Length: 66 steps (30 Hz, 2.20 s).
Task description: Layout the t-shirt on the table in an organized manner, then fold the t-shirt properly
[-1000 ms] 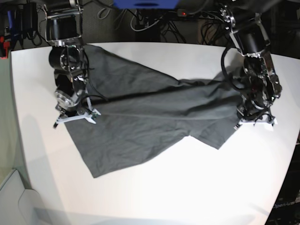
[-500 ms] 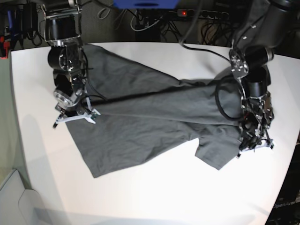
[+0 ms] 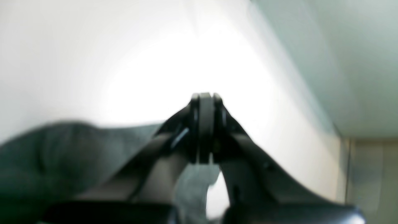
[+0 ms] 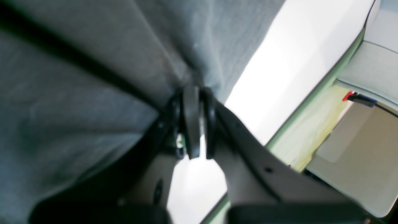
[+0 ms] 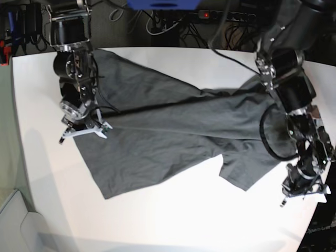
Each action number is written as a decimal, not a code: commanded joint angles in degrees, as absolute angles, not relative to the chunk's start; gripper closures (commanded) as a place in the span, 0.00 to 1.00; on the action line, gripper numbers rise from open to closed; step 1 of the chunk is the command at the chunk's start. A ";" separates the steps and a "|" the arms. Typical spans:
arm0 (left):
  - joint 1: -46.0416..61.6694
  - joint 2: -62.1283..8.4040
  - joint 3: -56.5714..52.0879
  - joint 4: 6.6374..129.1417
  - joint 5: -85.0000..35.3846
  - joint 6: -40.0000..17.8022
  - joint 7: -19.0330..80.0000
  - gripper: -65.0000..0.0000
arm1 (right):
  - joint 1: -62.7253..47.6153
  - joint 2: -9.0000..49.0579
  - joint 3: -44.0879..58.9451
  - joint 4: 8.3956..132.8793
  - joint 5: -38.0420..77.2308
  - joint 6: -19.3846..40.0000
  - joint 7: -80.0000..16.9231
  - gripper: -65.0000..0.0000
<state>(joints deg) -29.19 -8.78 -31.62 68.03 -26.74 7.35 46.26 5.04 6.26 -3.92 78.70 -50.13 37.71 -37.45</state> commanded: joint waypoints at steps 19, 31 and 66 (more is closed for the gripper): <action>-9.10 -12.09 -43.47 73.98 -26.86 17.80 47.60 0.99 | 4.88 4.09 -4.00 78.99 -48.31 40.00 -37.85 0.97; -21.85 -20.70 -29.14 48.22 -26.86 17.71 27.74 0.99 | 1.10 5.93 -4.00 82.59 -48.40 40.00 -37.67 0.97; -14.11 -15.96 -29.85 59.91 -31.78 17.63 40.48 0.99 | -13.05 -5.05 -25.98 104.31 -47.87 40.00 -37.93 0.97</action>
<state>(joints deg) -14.04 -15.09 -29.74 59.31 -32.34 16.91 39.86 -13.67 -4.78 -26.02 103.15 -47.57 40.49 -38.33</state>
